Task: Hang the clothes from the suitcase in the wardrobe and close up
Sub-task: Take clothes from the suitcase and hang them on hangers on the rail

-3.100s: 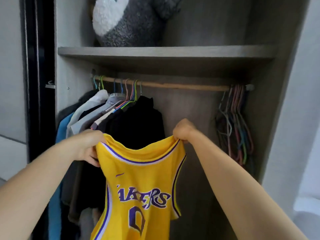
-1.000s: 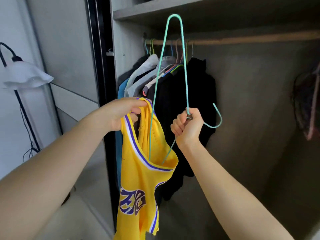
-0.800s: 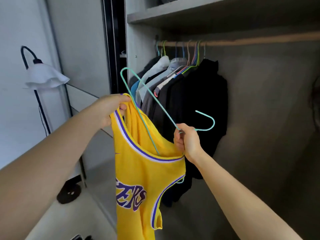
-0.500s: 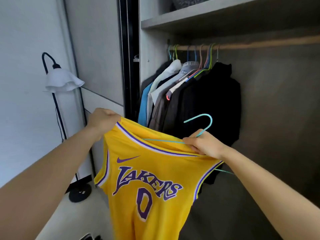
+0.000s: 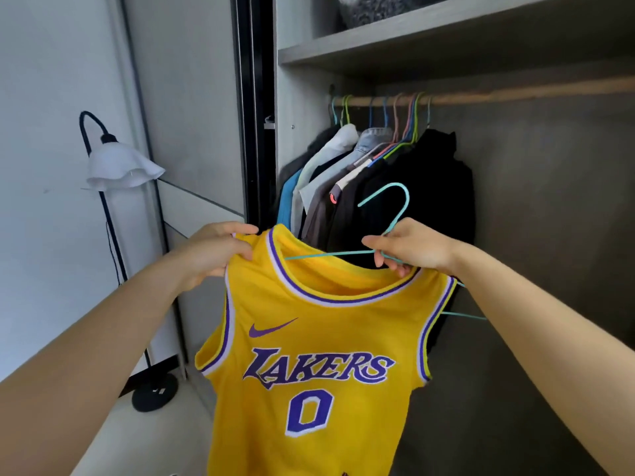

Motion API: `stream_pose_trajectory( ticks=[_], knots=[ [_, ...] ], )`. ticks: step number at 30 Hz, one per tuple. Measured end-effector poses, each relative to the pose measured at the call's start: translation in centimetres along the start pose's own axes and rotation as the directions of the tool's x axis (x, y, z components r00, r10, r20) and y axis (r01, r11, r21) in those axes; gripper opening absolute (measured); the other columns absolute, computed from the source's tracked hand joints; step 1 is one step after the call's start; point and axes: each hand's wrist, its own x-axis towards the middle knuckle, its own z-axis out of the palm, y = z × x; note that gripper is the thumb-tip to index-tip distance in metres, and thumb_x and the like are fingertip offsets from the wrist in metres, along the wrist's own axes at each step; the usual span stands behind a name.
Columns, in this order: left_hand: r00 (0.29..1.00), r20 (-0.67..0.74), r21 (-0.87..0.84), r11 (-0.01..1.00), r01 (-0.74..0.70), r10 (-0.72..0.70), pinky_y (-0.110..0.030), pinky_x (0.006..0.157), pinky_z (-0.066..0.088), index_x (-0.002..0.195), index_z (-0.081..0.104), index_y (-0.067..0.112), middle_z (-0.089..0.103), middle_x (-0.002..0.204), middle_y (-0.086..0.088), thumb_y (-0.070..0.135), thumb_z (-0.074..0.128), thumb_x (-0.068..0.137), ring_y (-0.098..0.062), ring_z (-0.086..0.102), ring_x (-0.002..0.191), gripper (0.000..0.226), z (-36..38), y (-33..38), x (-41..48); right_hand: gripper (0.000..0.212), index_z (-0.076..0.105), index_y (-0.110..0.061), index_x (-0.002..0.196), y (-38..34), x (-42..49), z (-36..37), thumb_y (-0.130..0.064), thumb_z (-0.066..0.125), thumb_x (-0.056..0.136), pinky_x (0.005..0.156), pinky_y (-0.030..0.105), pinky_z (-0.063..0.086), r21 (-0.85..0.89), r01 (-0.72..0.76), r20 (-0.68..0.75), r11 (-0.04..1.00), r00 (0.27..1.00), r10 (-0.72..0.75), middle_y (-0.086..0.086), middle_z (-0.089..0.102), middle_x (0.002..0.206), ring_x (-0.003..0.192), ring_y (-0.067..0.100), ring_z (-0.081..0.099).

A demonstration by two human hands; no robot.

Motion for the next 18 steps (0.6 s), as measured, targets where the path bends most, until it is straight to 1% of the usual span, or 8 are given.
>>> stream_pose_trajectory(
  ticks=[4,6,8,9,11,13,15,18],
  knots=[
    [0.999,0.027,0.152,0.988,0.029,-0.033,-0.027,0.073,0.054,0.113,0.065,0.013,0.07,0.104,-0.009,0.005,0.072,0.081,-0.022,0.067,0.094,0.034,-0.8,-1.0,-0.3,0.048,0.066,-0.002,0.074,0.2,0.3,-0.4,-0.042,0.054,0.098,0.064,0.033,0.042,0.136,0.004,-0.124,0.991,0.992,0.013,0.008,0.048,0.057,0.048,0.014,0.045],
    [0.999,-0.035,0.309,0.951,0.001,0.01,-0.026,0.069,0.052,0.098,0.069,0.016,0.07,0.091,-0.005,0.027,0.077,0.071,-0.023,0.066,0.09,0.03,-1.3,-1.6,-0.5,0.048,0.066,-0.002,0.074,0.0,0.1,-0.5,-0.041,0.053,0.098,0.063,0.032,0.039,0.164,0.023,-0.148,0.986,0.989,0.002,0.011,0.046,0.059,0.049,0.014,0.042],
    [0.99,-0.065,0.606,0.794,-0.058,0.122,-0.029,0.077,0.045,0.086,0.068,0.023,0.064,0.088,-0.004,0.058,0.061,0.05,-0.025,0.057,0.098,0.051,-1.6,-1.8,-0.5,0.048,0.066,-0.001,0.075,-0.5,-0.1,-0.2,-0.041,0.053,0.099,0.061,0.029,0.039,0.162,0.04,-0.134,0.986,0.991,-0.018,0.012,0.045,0.059,0.052,0.016,0.042],
    [0.981,-0.053,0.705,0.703,-0.096,0.187,-0.031,0.084,0.038,0.085,0.066,0.027,0.059,0.094,-0.005,0.065,0.052,0.047,-0.026,0.049,0.105,0.056,-1.2,-1.9,-0.4,0.049,0.067,-0.001,0.075,-0.8,-0.1,0.0,-0.042,0.053,0.098,0.06,0.028,0.039,0.149,0.046,-0.132,0.988,0.991,-0.026,0.013,0.046,0.06,0.053,0.017,0.042],
    [0.956,-0.011,0.756,0.628,-0.183,0.293,-0.032,0.081,0.034,0.08,0.058,0.026,0.055,0.093,-0.004,0.063,0.053,0.071,-0.026,0.046,0.104,0.038,0.1,-1.7,-0.5,0.05,0.067,0.0,0.074,-1.5,0.0,0.3,-0.042,0.054,0.098,0.058,0.022,0.039,0.131,0.063,-0.146,0.989,0.988,-0.043,0.014,0.046,0.061,0.053,0.017,0.042],
    [0.919,0.044,0.739,0.607,-0.293,0.391,-0.033,0.066,0.034,0.071,0.045,0.022,0.054,0.074,0.0,0.045,0.052,0.095,-0.025,0.053,0.083,0.034,1.8,-1.6,-0.7,0.05,0.067,0.0,0.073,-2.0,0.2,0.6,-0.041,0.054,0.098,0.054,0.016,0.039,0.111,0.084,-0.158,0.99,0.985,-0.066,0.015,0.047,0.059,0.048,0.014,0.041],
    [0.873,0.092,0.727,0.567,-0.387,0.479,-0.033,0.058,0.028,0.068,0.034,0.023,0.045,0.064,0.005,0.038,0.045,0.1,-0.02,0.047,0.066,0.037,3.3,-1.9,-0.6,0.053,0.067,0.002,0.072,-2.3,0.2,0.7,-0.042,0.054,0.098,0.054,0.016,0.04,0.076,0.1,-0.142,0.992,0.986,-0.088,0.014,0.048,0.055,0.045,0.012,0.041],
    [0.82,0.086,0.739,0.516,-0.433,0.566,-0.033,0.063,0.029,0.067,0.029,0.025,0.042,0.062,0.008,0.04,0.041,0.101,-0.011,0.043,0.059,0.039,4.7,-2.1,-0.3,0.055,0.067,0.0,0.071,-2.6,0.0,1.0,-0.045,0.053,0.098,0.055,0.017,0.042,0.035,0.112,-0.095,0.993,0.99,-0.108,0.006,0.049,0.05,0.045,0.01,0.043]
  ],
)
